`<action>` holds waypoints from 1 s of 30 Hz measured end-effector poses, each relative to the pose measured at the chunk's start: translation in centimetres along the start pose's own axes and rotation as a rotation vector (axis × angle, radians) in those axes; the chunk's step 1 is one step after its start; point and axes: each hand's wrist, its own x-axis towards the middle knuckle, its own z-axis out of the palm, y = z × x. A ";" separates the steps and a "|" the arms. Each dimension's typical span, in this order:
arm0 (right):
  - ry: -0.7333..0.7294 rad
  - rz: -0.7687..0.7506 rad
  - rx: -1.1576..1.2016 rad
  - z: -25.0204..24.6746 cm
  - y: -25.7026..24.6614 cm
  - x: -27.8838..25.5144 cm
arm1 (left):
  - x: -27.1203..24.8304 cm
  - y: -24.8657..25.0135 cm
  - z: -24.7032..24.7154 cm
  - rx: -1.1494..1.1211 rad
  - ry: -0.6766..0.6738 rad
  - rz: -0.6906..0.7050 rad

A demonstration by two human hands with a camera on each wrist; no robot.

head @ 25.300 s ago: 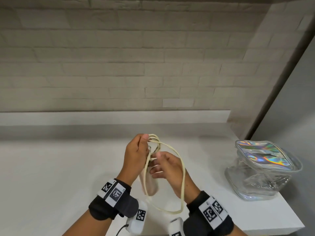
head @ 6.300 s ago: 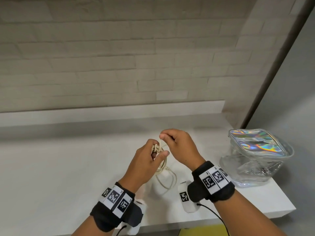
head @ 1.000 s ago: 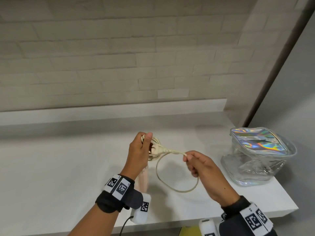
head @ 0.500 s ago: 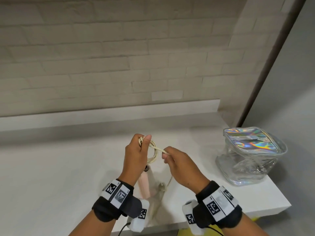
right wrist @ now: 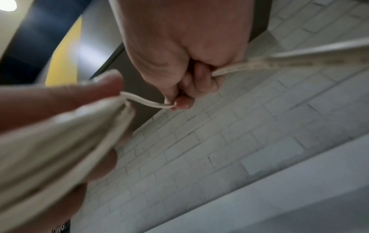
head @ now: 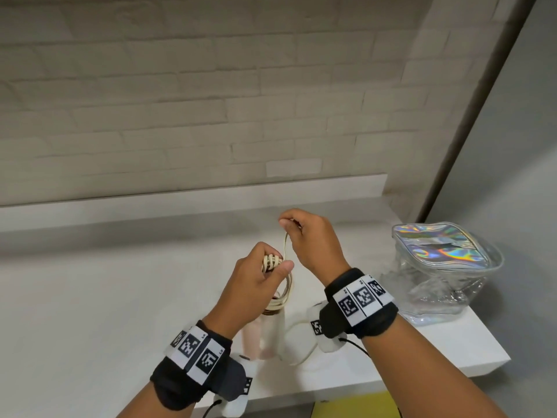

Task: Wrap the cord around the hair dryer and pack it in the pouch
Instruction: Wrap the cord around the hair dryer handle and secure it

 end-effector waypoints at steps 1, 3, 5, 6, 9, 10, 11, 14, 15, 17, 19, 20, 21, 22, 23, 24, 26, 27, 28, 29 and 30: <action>-0.029 0.043 0.025 0.3 0.1 -0.1 | -0.1 0.1 0.1 -0.012 0.008 0.011; -0.089 0.086 0.068 0.8 0.6 -0.5 | -0.3 0.3 0.5 -0.070 0.062 0.022; -0.191 0.116 0.117 1.3 1.2 -1.2 | -0.5 0.3 0.9 -0.139 0.154 -0.003; -0.254 0.120 0.149 1.5 1.4 -1.7 | -0.5 0.3 1.0 -0.166 0.194 -0.022; -0.379 0.128 0.293 1.9 1.9 -3.3 | -0.7 0.4 1.2 -0.186 0.230 -0.054; -0.397 0.145 0.340 1.9 2.0 -3.6 | -0.7 0.4 1.2 -0.181 0.233 -0.047; -0.406 0.166 0.368 1.8 2.0 -4.0 | -0.7 0.5 1.1 -0.183 0.247 -0.039; -0.435 0.251 0.462 1.1 1.7 -4.7 | -0.2 0.5 0.7 -0.173 0.298 -0.041; -0.443 0.313 0.548 0.9 1.4 -4.9 | -0.1 0.6 0.6 -0.175 0.307 -0.055; -0.414 0.424 0.735 0.5 0.9 -5.2 | 0.0 0.8 0.6 -0.192 0.298 -0.083; -0.386 0.445 0.756 0.2 0.3 -5.3 | -0.1 1.2 0.7 -0.235 0.289 -0.098; -0.387 0.431 0.716 0.0 0.1 -5.4 | -0.2 1.2 0.8 -0.253 0.288 -0.100; -0.388 0.412 0.694 -0.1 -0.1 -5.5 | -0.2 1.2 0.7 -0.258 0.294 -0.105; -0.387 0.409 0.703 -0.1 -0.2 -5.7 | -0.1 0.9 0.6 -0.254 0.302 -0.114; -0.393 0.409 0.732 -0.1 -0.3 -5.9 | 0.0 0.5 0.4 -0.252 0.310 -0.130; -0.392 0.402 0.723 0.1 -0.3 -6.0 | 0.2 0.1 0.4 -0.251 0.318 -0.149; -0.367 0.336 0.518 0.7 -0.8 -6.2 | 0.3 -0.3 0.4 -0.218 0.313 -0.150; -0.340 0.297 0.407 1.0 -1.0 -6.1 | 0.3 -0.1 0.6 -0.195 0.299 -0.128; -0.311 0.278 0.334 1.2 -1.2 -6.1 | 0.2 0.0 0.9 -0.176 0.289 -0.101; -0.290 0.284 0.320 1.4 -1.3 -6.1 | 0.1 0.1 1.1 -0.162 0.283 -0.085; -0.276 0.299 0.318 1.4 -1.4 -6.0 | 0.1 0.1 1.2 -0.152 0.282 -0.081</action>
